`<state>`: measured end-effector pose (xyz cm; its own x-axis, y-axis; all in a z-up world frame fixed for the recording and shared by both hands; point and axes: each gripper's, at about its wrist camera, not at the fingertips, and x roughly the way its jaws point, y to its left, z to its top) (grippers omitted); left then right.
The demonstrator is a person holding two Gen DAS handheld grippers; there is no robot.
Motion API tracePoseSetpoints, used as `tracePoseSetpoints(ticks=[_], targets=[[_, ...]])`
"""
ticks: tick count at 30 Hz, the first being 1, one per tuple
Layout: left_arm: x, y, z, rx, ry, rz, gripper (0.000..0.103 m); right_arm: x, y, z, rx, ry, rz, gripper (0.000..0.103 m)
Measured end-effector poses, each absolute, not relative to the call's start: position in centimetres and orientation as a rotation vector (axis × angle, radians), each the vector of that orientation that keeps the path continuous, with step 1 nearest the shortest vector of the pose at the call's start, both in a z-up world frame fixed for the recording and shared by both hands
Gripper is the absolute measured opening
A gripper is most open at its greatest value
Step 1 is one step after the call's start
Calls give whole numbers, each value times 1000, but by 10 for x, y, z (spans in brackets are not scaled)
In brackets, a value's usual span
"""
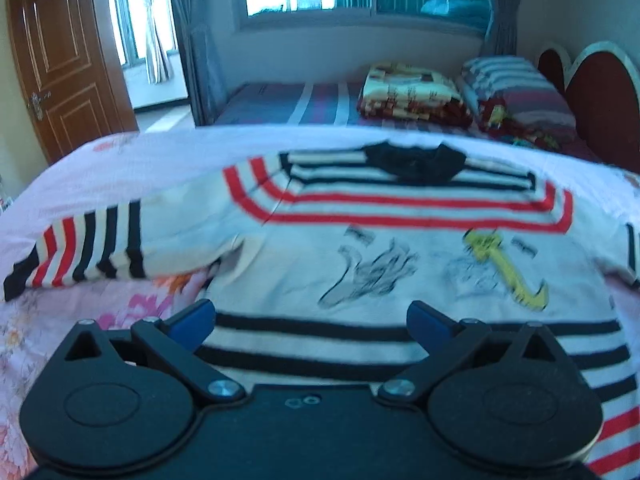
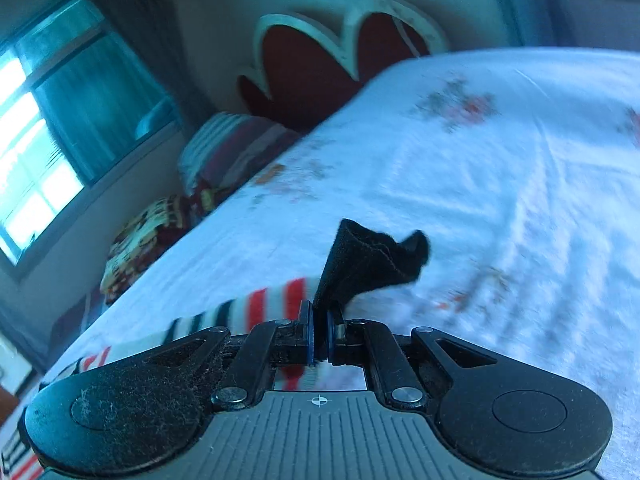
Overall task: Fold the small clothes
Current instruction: 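Lift the cuff with the right gripper and fold the sleeve across the sweater body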
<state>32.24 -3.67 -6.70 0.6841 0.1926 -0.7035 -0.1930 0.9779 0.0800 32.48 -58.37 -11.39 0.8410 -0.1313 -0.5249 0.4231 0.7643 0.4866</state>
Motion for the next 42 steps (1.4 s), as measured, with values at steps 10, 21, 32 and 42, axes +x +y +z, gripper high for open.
tracePoseSetpoints(ticks=[10, 21, 32, 42], targets=[[317, 15, -80, -84, 781, 204, 93, 365, -409, -71, 394, 516, 73, 5], [313, 91, -86, -120, 766, 219, 89, 371, -185, -93, 213, 639, 383, 5], [341, 109, -85, -230, 746, 74, 86, 365, -146, -108, 179, 573, 394, 54], [448, 3, -121, -430, 879, -345, 56, 327, -247, -92, 387, 561, 181, 54]])
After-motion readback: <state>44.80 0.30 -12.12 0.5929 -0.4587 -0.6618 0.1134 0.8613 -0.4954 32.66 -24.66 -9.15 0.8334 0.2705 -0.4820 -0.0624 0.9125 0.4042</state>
